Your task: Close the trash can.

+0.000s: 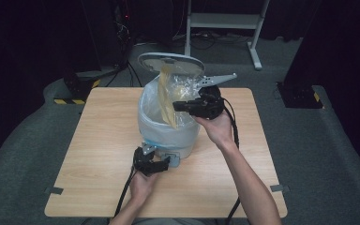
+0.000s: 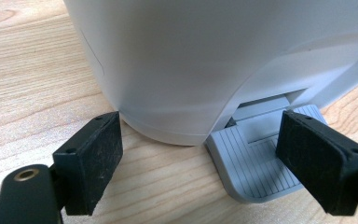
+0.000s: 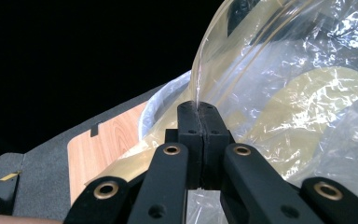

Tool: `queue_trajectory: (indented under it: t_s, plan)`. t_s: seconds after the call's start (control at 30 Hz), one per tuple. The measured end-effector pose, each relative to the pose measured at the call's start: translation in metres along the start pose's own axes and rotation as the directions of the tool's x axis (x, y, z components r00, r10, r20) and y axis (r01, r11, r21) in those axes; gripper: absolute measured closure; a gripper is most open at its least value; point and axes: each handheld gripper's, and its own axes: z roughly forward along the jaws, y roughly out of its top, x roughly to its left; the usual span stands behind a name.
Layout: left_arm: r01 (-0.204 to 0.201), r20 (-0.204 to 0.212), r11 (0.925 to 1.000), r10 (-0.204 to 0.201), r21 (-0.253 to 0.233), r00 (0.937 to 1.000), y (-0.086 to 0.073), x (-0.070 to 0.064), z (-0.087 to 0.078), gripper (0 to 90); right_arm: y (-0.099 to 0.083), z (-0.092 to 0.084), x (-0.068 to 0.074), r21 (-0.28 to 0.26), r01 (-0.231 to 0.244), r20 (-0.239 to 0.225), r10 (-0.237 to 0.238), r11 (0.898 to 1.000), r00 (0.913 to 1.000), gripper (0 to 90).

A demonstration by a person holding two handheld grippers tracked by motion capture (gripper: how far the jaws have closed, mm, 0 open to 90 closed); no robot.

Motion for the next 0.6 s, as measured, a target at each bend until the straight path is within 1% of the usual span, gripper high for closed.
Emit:
queue_trajectory:
  t_s: [0.1, 0.4, 0.6]
  plan:
    - [-0.001, 0.000, 1.0000, 0.001, 0.000, 1.0000, 0.000, 0.000, 0.000, 14.7, 0.002, 0.003, -0.002, 0.003, -0.006, 0.002, 0.006, 1.000, 1.0000, 89.5]
    - [0.001, -0.002, 1.0000, -0.001, 0.003, 1.0000, 0.000, 0.000, 0.000, 14.7, 0.009, 0.017, -0.005, 0.034, 0.000, 0.016, 0.000, 0.999, 0.9999, 89.5]
    - [0.002, -0.001, 1.0000, -0.002, 0.004, 1.0000, 0.000, -0.001, 0.000, 14.7, 0.010, 0.028, -0.010, 0.053, -0.016, 0.022, 0.015, 0.998, 0.9996, 89.3]
